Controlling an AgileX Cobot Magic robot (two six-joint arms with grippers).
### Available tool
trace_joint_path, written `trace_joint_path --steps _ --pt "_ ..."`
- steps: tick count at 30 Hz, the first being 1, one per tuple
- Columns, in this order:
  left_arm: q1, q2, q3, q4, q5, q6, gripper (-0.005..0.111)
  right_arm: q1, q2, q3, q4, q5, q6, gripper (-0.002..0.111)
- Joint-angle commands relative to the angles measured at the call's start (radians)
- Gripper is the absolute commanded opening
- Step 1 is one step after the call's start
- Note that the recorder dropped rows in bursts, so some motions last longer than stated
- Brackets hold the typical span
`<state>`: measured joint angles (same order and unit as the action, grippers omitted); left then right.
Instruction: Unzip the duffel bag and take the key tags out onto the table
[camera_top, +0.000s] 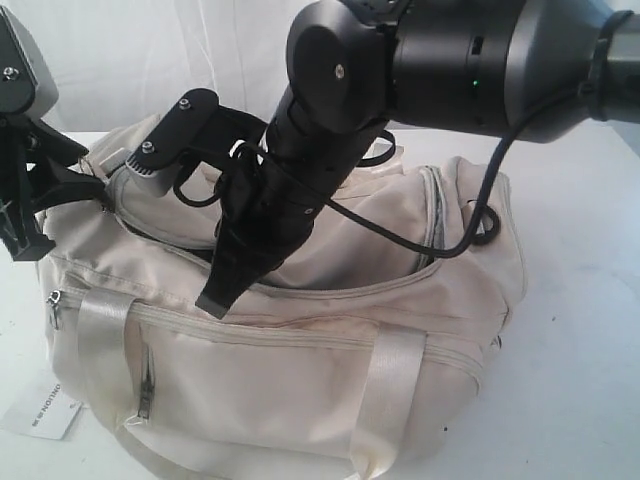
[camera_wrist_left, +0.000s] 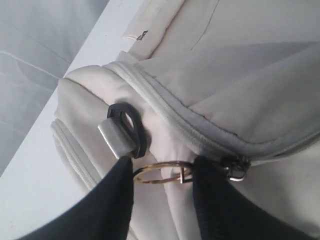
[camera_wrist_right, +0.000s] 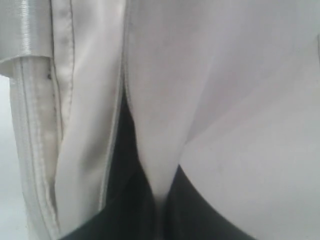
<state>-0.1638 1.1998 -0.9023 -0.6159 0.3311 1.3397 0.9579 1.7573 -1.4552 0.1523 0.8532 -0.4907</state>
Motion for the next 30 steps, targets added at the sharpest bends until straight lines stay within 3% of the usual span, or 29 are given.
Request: trace_joint_path --steps 1,7,12,17,30 --pt "0.001 0.004 0.005 -0.035 0.004 -0.01 0.0 0.0 -0.01 0.003 0.011 0.066 -0.001 0.0" --pt "0.001 -0.018 0.005 -0.035 0.189 -0.01 0.0 0.0 -0.01 0.001 0.002 0.027 -0.011 0.006" --pt "0.001 -0.066 -0.022 -0.035 0.282 -0.01 0.0 0.0 -0.01 0.001 0.019 0.02 -0.053 0.034" --pt "0.001 -0.095 -0.029 -0.035 0.289 -0.01 0.0 0.0 -0.021 0.0 0.022 -0.013 -0.082 0.059" --pt "0.001 -0.154 -0.029 -0.035 0.225 -0.029 0.0 0.012 -0.052 0.0 0.304 -0.132 -0.294 0.06"
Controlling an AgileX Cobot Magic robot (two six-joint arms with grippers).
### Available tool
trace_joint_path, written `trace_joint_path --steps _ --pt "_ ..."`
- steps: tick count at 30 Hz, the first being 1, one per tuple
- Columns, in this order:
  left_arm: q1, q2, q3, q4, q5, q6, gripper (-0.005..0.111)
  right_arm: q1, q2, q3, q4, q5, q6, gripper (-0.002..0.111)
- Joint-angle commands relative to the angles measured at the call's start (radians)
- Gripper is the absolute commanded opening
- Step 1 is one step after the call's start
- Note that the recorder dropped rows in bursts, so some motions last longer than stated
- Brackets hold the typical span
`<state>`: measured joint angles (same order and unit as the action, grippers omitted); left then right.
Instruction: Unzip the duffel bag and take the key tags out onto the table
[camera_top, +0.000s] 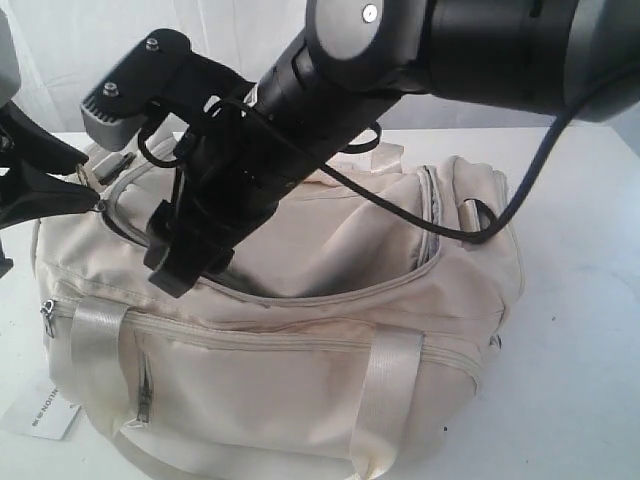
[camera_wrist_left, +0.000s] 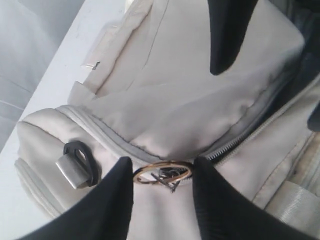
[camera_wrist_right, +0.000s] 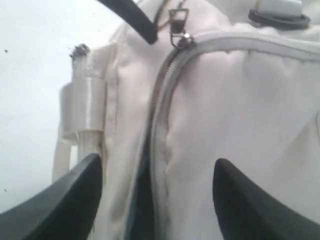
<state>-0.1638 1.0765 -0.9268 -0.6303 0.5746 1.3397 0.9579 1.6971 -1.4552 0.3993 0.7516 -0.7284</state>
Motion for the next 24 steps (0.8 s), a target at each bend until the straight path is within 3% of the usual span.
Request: trace_joint_path --steps 1,7,12,18,22,24 --pt "0.001 -0.037 -0.005 -0.02 -0.02 -0.033 0.0 0.015 0.016 0.0 0.055 -0.044 -0.056 0.06" --pt "0.001 -0.049 -0.005 -0.02 -0.025 -0.035 0.0 0.031 0.053 0.0 0.055 -0.125 -0.058 0.058" --pt "0.001 -0.053 -0.005 -0.02 -0.025 -0.035 0.0 0.031 0.083 0.0 0.053 -0.209 -0.058 0.048" --pt "0.001 -0.053 -0.005 -0.02 -0.036 -0.035 0.0 0.031 0.102 0.0 0.053 -0.206 -0.053 0.025" --pt "0.001 -0.051 -0.005 -0.02 -0.061 -0.035 0.0 0.031 0.102 0.0 0.053 -0.16 -0.023 0.001" --pt "0.001 -0.041 -0.005 -0.02 -0.087 -0.044 0.0 0.031 0.102 0.0 0.055 -0.141 0.002 0.0"
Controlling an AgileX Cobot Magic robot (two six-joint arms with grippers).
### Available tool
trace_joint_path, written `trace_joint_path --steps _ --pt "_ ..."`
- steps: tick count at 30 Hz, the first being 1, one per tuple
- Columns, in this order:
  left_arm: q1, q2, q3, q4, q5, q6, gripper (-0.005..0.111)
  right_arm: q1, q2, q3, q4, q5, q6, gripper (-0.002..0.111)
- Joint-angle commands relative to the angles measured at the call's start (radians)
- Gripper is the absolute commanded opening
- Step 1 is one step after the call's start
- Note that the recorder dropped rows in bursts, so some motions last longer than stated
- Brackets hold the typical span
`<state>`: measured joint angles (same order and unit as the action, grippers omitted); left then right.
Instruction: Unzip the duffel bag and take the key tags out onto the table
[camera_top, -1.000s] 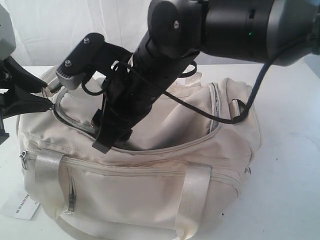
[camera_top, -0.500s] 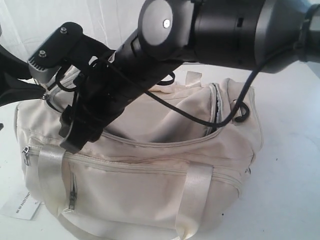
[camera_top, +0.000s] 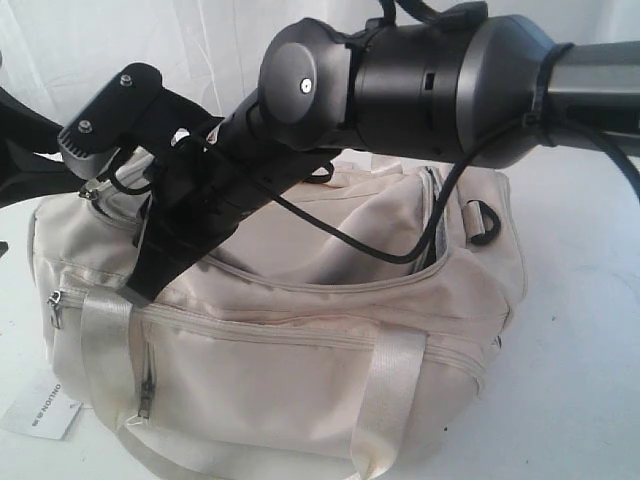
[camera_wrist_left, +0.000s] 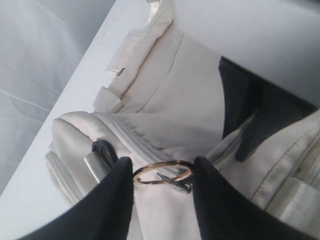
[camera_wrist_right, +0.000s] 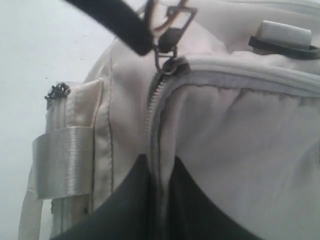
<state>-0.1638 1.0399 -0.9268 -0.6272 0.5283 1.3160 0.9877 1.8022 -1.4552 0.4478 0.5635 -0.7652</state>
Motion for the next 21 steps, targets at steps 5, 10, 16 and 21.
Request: trace_joint_path --steps 5,10,16,21 --pt "0.001 0.05 -0.005 -0.029 -0.099 -0.037 0.0 0.001 -0.003 0.0 0.012 0.08 0.054 0.0" --pt "0.001 0.113 -0.005 -0.107 -0.208 -0.035 0.0 0.001 -0.003 0.0 0.029 0.105 0.054 0.0" --pt "0.001 0.168 -0.007 -0.141 -0.277 -0.006 0.0 0.001 -0.003 0.0 0.029 0.128 0.054 0.0" --pt "0.001 0.217 -0.066 -0.186 -0.245 0.001 0.0 0.001 -0.003 0.002 0.033 0.131 0.054 0.0"
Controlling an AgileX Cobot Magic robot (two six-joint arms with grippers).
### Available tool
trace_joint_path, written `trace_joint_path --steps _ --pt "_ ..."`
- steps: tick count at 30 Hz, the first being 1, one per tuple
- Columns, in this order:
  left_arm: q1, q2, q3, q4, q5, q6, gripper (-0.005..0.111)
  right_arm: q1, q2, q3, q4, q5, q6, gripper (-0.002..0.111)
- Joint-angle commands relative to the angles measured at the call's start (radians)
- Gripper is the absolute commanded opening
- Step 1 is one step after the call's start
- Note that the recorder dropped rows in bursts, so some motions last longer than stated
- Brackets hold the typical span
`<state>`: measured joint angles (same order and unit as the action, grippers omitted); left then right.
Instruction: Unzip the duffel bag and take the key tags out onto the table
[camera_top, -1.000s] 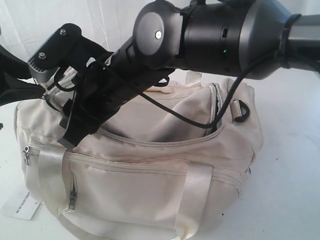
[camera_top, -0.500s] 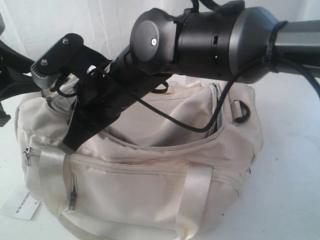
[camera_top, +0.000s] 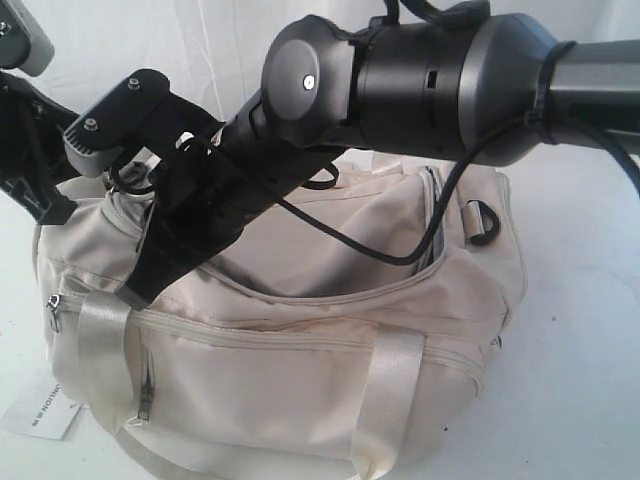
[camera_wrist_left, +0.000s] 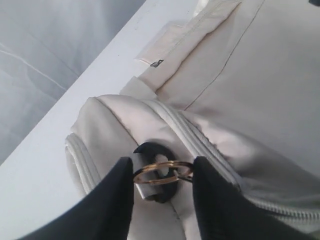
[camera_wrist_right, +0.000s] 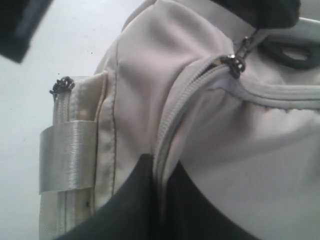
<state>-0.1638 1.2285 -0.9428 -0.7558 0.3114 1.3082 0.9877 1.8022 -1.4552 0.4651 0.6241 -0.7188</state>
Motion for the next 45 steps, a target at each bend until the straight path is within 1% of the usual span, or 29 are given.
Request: trace_joint_path --steps 1,6,10,13,19,24,26,28,32,34,36,37,38,39,40,41,44,45 --pt "0.001 0.043 -0.07 -0.057 -0.02 0.015 0.0 0.005 -0.003 0.002 0.015 0.07 0.007 0.0" --pt "0.001 0.122 -0.164 -0.057 0.031 0.015 0.0 0.029 -0.003 0.002 0.015 0.07 0.007 0.0" --pt "0.001 0.179 -0.222 -0.057 0.111 0.015 0.0 0.04 -0.003 0.002 0.013 0.07 0.007 0.0" --pt "0.001 0.192 -0.244 -0.057 0.153 0.015 0.0 0.04 -0.003 0.002 0.013 0.07 0.007 0.0" --pt "0.001 0.192 -0.258 -0.057 0.126 0.015 0.0 0.04 -0.003 0.002 0.011 0.072 0.007 0.0" --pt "0.001 0.19 -0.258 -0.044 0.222 0.015 0.0 0.04 -0.003 0.002 0.009 0.072 0.007 0.0" --pt "0.001 0.186 -0.258 -0.04 0.28 -0.05 0.0 0.04 -0.003 0.002 0.009 0.077 0.007 0.0" --pt "0.001 0.182 -0.269 0.009 0.341 -0.206 0.0 0.04 -0.003 0.002 0.009 0.081 0.007 0.0" --pt "0.001 0.182 -0.336 0.269 0.427 -0.571 0.0 0.04 -0.003 0.002 0.009 0.086 0.007 0.0" --pt "0.001 0.182 -0.372 0.349 0.465 -0.721 0.006 0.04 -0.003 0.002 0.009 0.086 0.007 0.0" --pt "0.001 0.19 -0.412 0.361 0.536 -0.788 0.017 0.04 -0.003 0.002 0.009 0.086 0.007 0.0" --pt "0.001 0.213 -0.458 0.347 0.626 -0.804 0.035 0.04 -0.003 0.002 0.009 0.086 0.007 0.0" --pt "0.001 0.224 -0.477 0.345 0.658 -0.808 0.043 0.04 -0.003 0.002 0.009 0.089 0.007 0.0" --pt "0.001 0.255 -0.503 0.335 0.708 -0.822 0.063 0.04 -0.003 0.002 0.009 0.094 0.007 0.0" --pt "0.001 0.266 -0.504 0.323 0.712 -0.841 0.068 0.04 -0.003 0.002 0.009 0.099 0.007 0.0" --pt "0.001 0.289 -0.504 0.309 0.712 -0.849 0.07 0.04 -0.003 0.002 0.009 0.111 0.007 0.0" --pt "-0.001 0.335 -0.502 0.295 0.709 -0.849 0.065 0.04 -0.003 0.002 0.009 0.119 0.007 0.0" --pt "-0.001 0.343 -0.502 0.293 0.704 -0.849 0.065 0.04 -0.003 0.002 0.009 0.119 0.007 0.0"
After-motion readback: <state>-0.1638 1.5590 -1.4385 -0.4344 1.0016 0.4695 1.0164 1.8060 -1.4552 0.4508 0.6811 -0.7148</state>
